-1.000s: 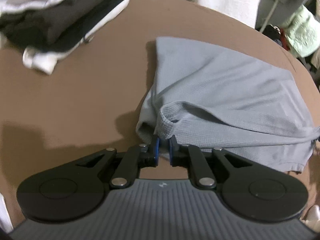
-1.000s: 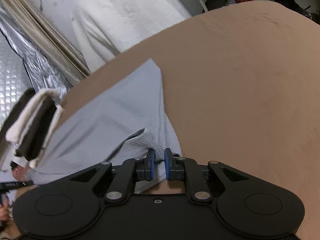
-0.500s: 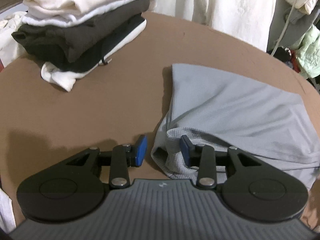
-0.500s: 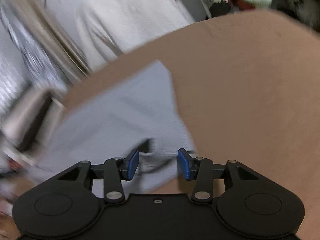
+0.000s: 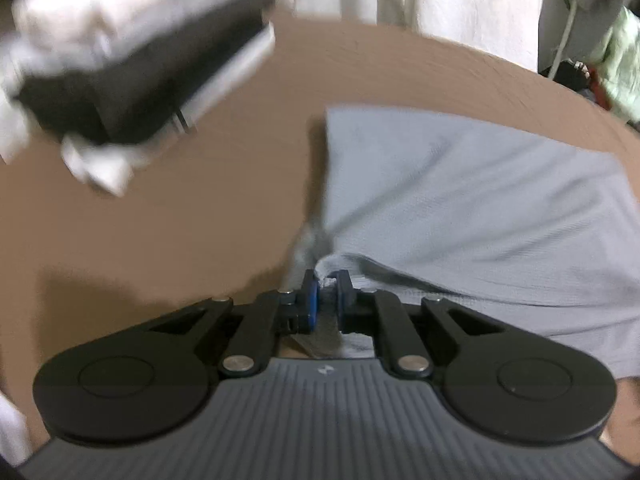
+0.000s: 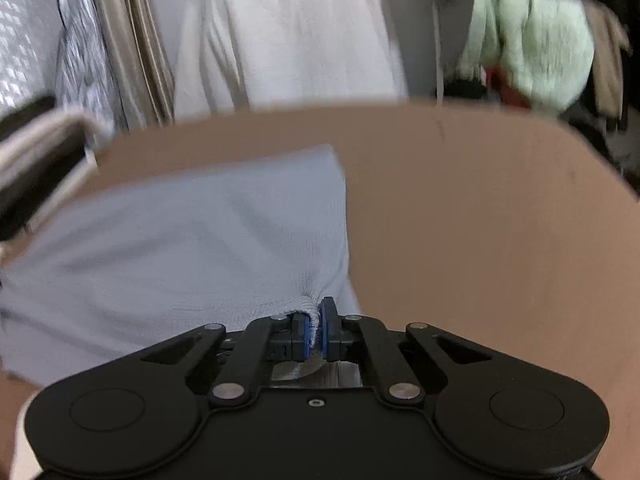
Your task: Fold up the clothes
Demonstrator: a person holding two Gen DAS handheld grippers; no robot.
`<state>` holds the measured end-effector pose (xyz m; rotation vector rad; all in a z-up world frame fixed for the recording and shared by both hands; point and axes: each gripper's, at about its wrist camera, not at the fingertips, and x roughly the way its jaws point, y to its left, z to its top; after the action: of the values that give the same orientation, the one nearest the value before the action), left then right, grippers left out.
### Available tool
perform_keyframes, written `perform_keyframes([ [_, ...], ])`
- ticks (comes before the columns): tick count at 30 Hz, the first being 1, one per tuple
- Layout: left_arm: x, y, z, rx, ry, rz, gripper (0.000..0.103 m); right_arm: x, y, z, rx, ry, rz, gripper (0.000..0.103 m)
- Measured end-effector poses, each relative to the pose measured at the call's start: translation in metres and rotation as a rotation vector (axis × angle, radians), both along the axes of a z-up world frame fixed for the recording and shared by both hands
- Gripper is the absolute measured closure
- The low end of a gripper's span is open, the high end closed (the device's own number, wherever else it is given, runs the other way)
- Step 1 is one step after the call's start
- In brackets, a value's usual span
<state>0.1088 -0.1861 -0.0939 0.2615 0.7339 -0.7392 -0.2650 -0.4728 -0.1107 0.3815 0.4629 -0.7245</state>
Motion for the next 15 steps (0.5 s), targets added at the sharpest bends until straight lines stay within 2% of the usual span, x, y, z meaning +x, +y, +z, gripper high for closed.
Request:
perform_keyframes([
  [2, -0.011, 0.024, 0.025, -0.14, -0.073, 0.039, 0.094, -0.018, 0.006, 0.022, -0.044, -0.115, 0.02, 0.098],
  [4, -0.013, 0.046, 0.035, -0.223, -0.047, 0.09, 0.092, -0.032, 0.01, 0.027, -0.055, -0.151, 0.032, 0.098],
  [5, -0.01, 0.048, 0.027, -0.206, 0.013, 0.08, 0.09, -0.037, 0.007, 0.019, -0.028, -0.142, 0.04, 0.097],
  [7, -0.002, 0.047, 0.007, -0.141, 0.154, 0.04, 0.085, -0.038, -0.003, -0.013, 0.088, -0.04, -0.008, 0.096],
  [8, 0.003, 0.043, -0.005, -0.081, 0.22, 0.039, 0.083, -0.039, -0.006, -0.028, 0.134, 0.003, -0.037, 0.095],
  [9, 0.008, 0.037, -0.017, -0.011, 0.284, 0.045, 0.083, -0.041, -0.009, -0.038, 0.166, 0.003, -0.052, 0.094],
  [10, 0.012, 0.034, -0.024, 0.023, 0.32, 0.053, 0.083, -0.043, -0.01, -0.047, 0.194, -0.01, -0.062, 0.094],
  [13, 0.02, 0.029, -0.032, 0.064, 0.375, 0.076, 0.083, -0.047, -0.015, -0.049, 0.226, -0.043, -0.068, 0.093],
  [14, 0.018, 0.029, -0.029, 0.057, 0.355, 0.077, 0.083, -0.048, -0.014, -0.044, 0.204, -0.037, -0.062, 0.093],
  [15, 0.015, 0.029, -0.025, 0.047, 0.328, 0.078, 0.087, -0.05, -0.012, -0.038, 0.175, -0.039, -0.053, 0.094],
])
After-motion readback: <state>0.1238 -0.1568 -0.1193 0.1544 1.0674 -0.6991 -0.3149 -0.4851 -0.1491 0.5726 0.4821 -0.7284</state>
